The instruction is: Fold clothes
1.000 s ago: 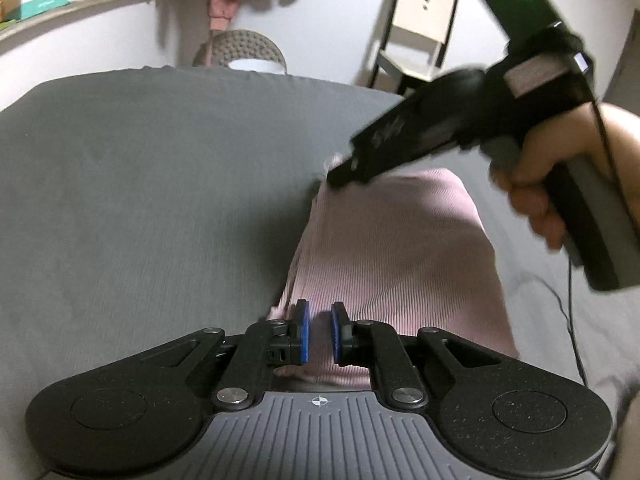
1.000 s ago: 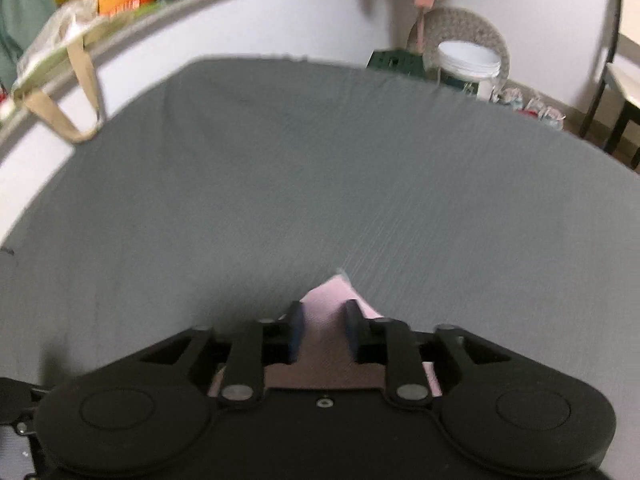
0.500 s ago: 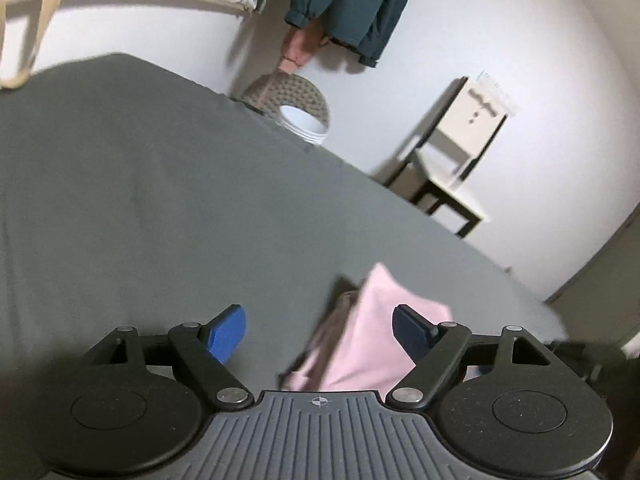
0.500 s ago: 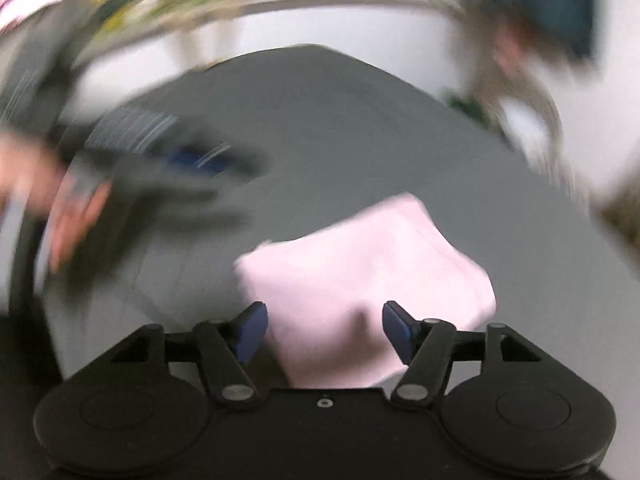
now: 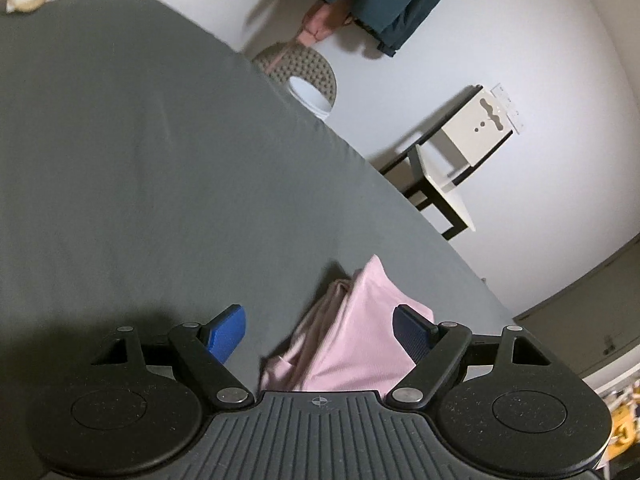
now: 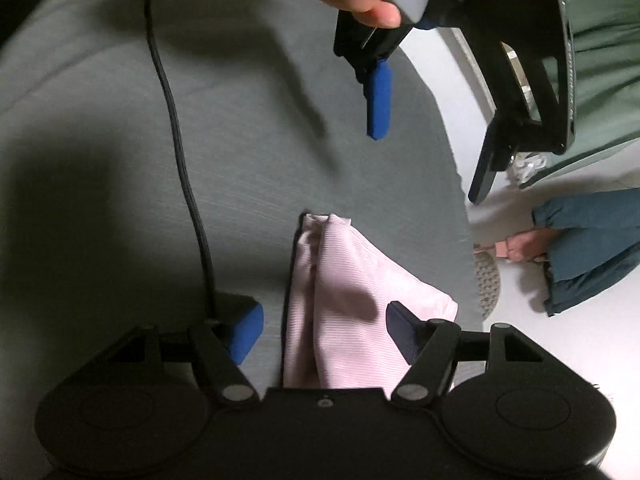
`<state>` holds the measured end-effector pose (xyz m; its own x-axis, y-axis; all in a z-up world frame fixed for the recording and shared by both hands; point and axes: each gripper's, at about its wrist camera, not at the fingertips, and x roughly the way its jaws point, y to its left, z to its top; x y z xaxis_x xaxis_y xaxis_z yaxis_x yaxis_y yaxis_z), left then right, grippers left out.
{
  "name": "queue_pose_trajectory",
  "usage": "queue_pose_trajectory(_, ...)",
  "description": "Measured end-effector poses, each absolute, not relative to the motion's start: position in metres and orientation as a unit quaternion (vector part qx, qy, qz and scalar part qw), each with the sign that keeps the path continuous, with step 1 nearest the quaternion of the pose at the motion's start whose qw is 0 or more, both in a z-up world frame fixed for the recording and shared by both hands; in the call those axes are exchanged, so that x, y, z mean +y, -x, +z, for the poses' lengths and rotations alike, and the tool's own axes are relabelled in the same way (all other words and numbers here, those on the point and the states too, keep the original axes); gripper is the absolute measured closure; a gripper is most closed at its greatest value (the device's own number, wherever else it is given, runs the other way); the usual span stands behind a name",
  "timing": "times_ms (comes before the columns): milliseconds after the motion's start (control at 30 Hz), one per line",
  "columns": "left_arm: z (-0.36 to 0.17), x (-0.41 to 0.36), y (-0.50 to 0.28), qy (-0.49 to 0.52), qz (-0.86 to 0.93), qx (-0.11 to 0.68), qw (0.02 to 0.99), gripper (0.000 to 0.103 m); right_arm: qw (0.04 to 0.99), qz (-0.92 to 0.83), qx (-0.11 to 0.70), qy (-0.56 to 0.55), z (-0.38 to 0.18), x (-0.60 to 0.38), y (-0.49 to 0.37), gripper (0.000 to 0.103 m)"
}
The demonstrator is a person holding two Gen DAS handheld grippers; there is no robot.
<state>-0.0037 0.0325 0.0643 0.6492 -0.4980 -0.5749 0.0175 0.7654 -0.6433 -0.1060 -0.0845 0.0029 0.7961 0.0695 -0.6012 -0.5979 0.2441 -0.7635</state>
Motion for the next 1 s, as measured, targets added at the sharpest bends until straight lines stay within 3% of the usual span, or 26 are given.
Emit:
queue_pose_trajectory(433,0.038,0.022,0.005,0.356,-0.149,0.405,0.829,0.022,0.735,0.166,0.181,0.632,-0.028,-0.061,0.097,0.043)
queue_pose_trajectory(533,0.035,0.024,0.006,0.362,-0.150,0.408,0.825,0.022,0.735,0.171,0.184,0.629,-0.032,-0.061,0.093,0.058)
queue_pose_trajectory(600,0.033,0.025,0.006,0.364,-0.149,0.411,0.822,0.022,0.731,0.177,0.184,0.632,-0.035,-0.062,0.092,0.074)
queue_pose_trajectory(800,0.027,0.025,0.003,0.365,-0.146,0.422,0.817,0.022,0.754,0.192,0.192,0.598,-0.022,-0.069,0.077,0.087)
queue_pose_trajectory(1000,0.006,0.019,-0.003,0.380,-0.125,0.463,0.791,0.022,0.806,0.202,0.218,0.511,0.013,-0.082,0.052,0.091)
